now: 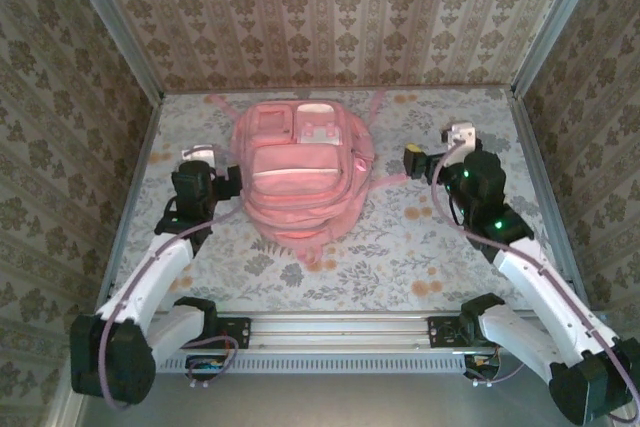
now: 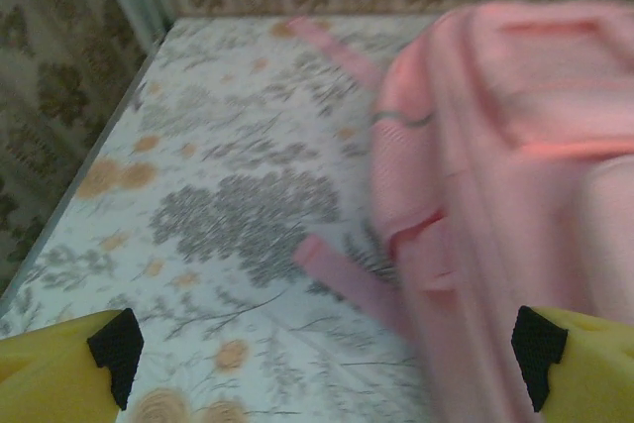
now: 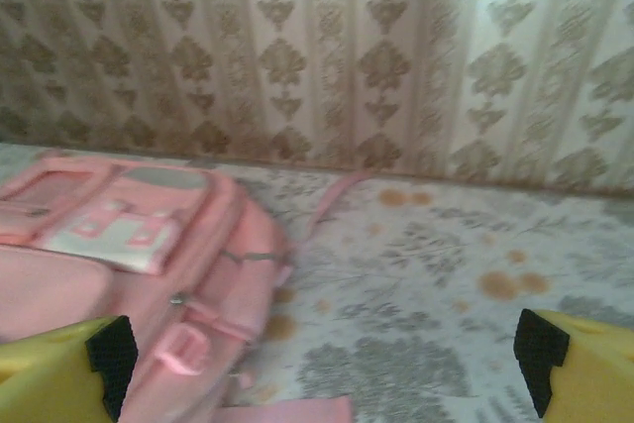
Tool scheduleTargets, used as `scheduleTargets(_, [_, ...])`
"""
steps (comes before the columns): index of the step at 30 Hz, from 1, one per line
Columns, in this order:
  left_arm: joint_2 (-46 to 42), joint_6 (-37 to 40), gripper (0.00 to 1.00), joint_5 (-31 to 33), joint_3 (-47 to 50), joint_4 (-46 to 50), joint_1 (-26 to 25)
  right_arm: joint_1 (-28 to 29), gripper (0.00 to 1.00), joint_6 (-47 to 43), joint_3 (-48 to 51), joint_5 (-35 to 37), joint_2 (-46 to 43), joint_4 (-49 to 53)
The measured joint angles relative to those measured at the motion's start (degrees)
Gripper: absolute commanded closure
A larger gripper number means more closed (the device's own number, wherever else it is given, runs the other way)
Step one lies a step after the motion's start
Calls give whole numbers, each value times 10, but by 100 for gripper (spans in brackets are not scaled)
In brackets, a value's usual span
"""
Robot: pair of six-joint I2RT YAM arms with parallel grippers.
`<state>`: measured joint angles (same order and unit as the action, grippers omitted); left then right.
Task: Pack the student bag
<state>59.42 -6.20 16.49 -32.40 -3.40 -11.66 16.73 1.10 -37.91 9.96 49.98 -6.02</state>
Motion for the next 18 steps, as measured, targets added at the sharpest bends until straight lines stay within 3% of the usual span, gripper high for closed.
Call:
scheduleTargets(6, [106, 6, 0, 16, 82, -135, 52, -62, 0, -50, 196, 28, 67, -177])
scheduleTargets(12, [159, 37, 0, -20, 131, -291, 64, -115, 0, -27, 252, 60, 194, -362])
scheduleTargets(16, [241, 52, 0, -44, 178, -508, 82, -148, 0, 1, 270, 44, 269, -476])
scheduleTargets(18, [287, 52, 0, -56, 202, -553, 100, -156, 0, 9, 276, 31, 324, -550])
